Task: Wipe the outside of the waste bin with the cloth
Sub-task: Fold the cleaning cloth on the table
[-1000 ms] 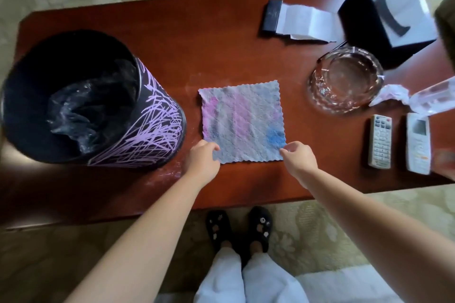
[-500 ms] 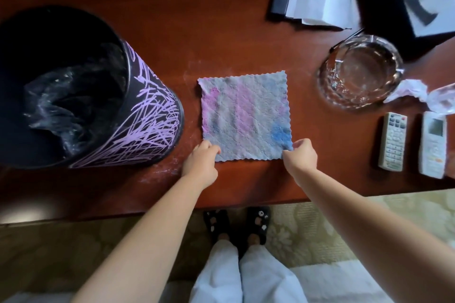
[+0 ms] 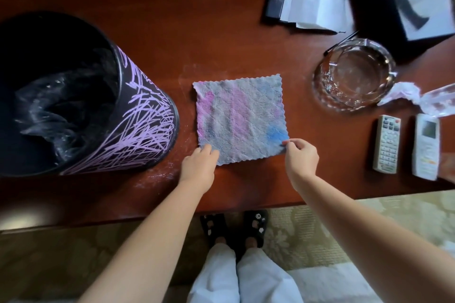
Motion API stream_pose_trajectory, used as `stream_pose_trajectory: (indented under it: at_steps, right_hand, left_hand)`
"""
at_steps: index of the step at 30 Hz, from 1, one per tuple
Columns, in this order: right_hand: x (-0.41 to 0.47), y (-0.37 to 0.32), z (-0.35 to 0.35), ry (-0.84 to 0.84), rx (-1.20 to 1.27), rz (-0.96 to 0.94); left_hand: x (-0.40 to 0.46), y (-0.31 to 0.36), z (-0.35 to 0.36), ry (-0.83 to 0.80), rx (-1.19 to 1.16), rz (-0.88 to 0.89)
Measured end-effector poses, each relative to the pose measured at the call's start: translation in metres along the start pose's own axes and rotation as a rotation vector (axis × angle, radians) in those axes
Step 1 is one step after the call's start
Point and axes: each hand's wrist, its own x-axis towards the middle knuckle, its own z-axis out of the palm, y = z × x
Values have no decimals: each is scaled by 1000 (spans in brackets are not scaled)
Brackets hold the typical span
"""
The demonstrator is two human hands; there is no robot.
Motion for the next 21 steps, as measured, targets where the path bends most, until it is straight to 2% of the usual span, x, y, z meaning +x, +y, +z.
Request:
stream_pose_trajectory:
  at_steps: [5,8,11,15,18,21]
  right_hand:
    - [-4,5,-6,-10,-5,17]
    - [-6,12,-8,-19,0,23]
    - [-9,17,-10,-50,-21,-6]
    - [-7,24,-26,-203,-168,-59]
    - [-5,26,-37,-339,-308,-60]
    - [-1,20,-32,-342,-230,-98]
  left_hand:
    - [-5,1,-2,75,127,143]
    - [-6,8,-3,-45,134,97]
    - [-7,13,-3,-95,201,136]
    - [-14,14,0,-148,116,179]
    - [-20,12,-3,-185,34,139]
    - [-19,8,-8,-132,-34,69]
